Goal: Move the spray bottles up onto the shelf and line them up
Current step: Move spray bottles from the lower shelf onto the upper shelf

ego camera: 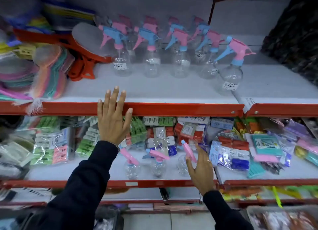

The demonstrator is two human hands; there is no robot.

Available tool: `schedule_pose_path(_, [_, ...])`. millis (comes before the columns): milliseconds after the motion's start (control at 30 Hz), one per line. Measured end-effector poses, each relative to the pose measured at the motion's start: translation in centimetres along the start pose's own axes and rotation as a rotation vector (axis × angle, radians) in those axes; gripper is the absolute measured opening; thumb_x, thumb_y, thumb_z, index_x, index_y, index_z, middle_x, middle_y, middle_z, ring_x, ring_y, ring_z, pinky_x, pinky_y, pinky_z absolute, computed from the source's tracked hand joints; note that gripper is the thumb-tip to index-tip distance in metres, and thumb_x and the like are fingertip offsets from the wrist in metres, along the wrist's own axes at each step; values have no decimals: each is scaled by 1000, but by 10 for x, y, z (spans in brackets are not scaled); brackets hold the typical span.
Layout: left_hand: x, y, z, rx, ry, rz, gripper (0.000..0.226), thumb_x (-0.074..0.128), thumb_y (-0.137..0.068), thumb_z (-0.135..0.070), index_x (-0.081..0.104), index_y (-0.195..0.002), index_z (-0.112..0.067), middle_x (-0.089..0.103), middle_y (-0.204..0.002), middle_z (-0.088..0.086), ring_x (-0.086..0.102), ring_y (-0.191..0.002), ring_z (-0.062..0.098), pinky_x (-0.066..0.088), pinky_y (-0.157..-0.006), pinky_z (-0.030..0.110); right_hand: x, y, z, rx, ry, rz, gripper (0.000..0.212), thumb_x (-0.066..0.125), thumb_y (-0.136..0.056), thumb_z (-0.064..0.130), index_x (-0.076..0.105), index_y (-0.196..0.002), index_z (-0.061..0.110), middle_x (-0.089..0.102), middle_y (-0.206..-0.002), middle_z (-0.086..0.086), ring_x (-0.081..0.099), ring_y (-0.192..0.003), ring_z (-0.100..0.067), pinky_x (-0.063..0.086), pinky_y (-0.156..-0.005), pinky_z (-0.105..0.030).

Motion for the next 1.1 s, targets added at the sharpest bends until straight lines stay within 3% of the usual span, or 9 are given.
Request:
schedule_pose_path(133, [3, -2, 2, 3, -74, -8, 51, 30, -96, -40, 31, -144, -23, 29, -153, 2, 13, -144, 20, -3, -117, 36, 25, 0, -22, 201, -256, 136, 60, 63, -84, 38, 36, -134, 17, 52, -128, -9, 52, -111, -25, 45, -82, -34])
schedule_pose_path(333, [12, -5, 6, 27, -107, -52, 49, 30, -96, -41, 32, -142, -24, 36, -149, 4, 17, -142, 21, -3, -117, 35, 28, -9, -25, 251, -481, 157, 33, 70, -80, 21, 55, -109, 23, 64, -98, -3, 59, -96, -22, 42, -73, -21])
schedule_pose_path(433, [12, -6, 6, 31, -114, -61, 49, 30, -96, -42, 33, -142, -23, 39, -147, 5, 20, -140, 21, -2, -116, 34, 6, -10, -12, 187, -478, 120, 26, 74, -76, 23, 62, -99, 23, 66, -91, -1, 60, -87, -12, 43, -71, -22])
schedule_pose_path(533, [13, -6, 7, 33, -117, -57, 50, 27, -96, -43, 33, -141, -23, 42, -145, 6, 21, -139, 21, -2, -116, 34, -31, -13, 15, 81, -488, 87, 23, 76, -72, 28, 63, -90, 34, 69, -86, 8, 61, -85, -5, 45, -72, -15])
schedule_pose_path(633, [14, -7, 7, 28, -118, -55, 50, 26, -96, -44, 34, -141, -22, 43, -144, 6, 24, -138, 22, 0, -116, 35, -77, -17, 52, -25, -547, 43, 27, 78, -68, 39, 63, -89, 39, 68, -91, 20, 61, -83, -2, 45, -70, -12])
schedule_pose_path(767, [14, -7, 7, 24, -104, -50, 50, 26, -97, -45, 37, -139, -21, 45, -142, 7, 26, -137, 23, 2, -116, 36, -146, -31, 108, -168, -599, -91, 32, 73, -60, 58, 63, -88, 46, 69, -85, 7, 63, -74, -14, 55, -62, -26])
schedule_pose_path(867, [14, -7, 7, 17, -102, -36, 50, 25, -96, -45, 37, -139, -21, 46, -141, 7, 26, -137, 23, 3, -116, 37, -193, -53, 145, -284, -641, -220, 31, 72, -62, 57, 62, -88, 43, 67, -84, 11, 64, -74, -17, 56, -62, -26])
schedule_pose_path(967, [15, -6, 8, 21, -109, -22, 50, 24, -96, -45, 38, -138, -21, 47, -140, 7, 29, -135, 24, 10, -115, 41, -222, -84, 171, -353, -607, -318, 32, 73, -68, 49, 62, -94, 34, 64, -89, -6, 59, -79, -28, 53, -68, -34])
schedule_pose_path(1100, [15, -8, 9, 20, -132, -12, 50, 24, -96, -45, 39, -137, -21, 48, -140, 7, 31, -134, 25, 15, -113, 42, -223, -132, 194, -377, -537, -386, 29, 74, -73, 33, 62, -96, 20, 59, -79, 11, 49, -68, -7, 43, -61, -17])
Point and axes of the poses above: each hand's wrist, its own y-axis away from the middle knuckle, its own x-axis out of the palm, z = x × y, the point moved 7 cm from there along -y, towards the middle knuckle
